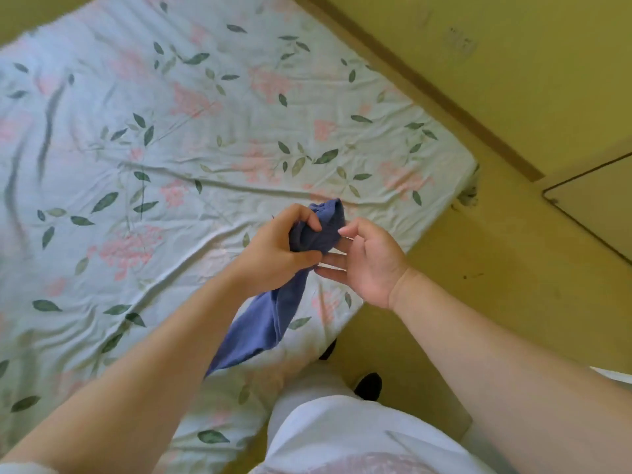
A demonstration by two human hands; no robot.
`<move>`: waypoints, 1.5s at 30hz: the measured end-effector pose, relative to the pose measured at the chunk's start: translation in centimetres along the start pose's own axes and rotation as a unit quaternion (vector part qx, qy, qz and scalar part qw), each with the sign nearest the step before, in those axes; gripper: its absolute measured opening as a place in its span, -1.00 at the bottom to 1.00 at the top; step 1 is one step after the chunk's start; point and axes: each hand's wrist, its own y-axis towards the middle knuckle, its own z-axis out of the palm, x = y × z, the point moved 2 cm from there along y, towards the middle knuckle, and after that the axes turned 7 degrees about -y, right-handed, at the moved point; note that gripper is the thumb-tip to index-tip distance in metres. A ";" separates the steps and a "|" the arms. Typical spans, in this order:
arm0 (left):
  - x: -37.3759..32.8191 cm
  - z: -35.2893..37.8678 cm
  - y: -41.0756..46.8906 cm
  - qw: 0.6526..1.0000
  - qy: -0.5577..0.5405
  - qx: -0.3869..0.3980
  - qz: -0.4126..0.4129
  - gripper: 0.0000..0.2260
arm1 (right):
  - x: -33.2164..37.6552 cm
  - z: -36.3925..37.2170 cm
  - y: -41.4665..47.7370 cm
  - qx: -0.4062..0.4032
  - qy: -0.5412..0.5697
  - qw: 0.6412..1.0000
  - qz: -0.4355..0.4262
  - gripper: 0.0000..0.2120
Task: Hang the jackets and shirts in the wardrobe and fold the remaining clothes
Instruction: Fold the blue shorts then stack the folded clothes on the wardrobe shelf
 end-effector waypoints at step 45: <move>-45.3 21.2 -7.5 0.951 0.073 0.103 0.283 -0.57 | 26.3 -13.5 -44.6 -0.231 -0.503 0.662 -0.505 -0.76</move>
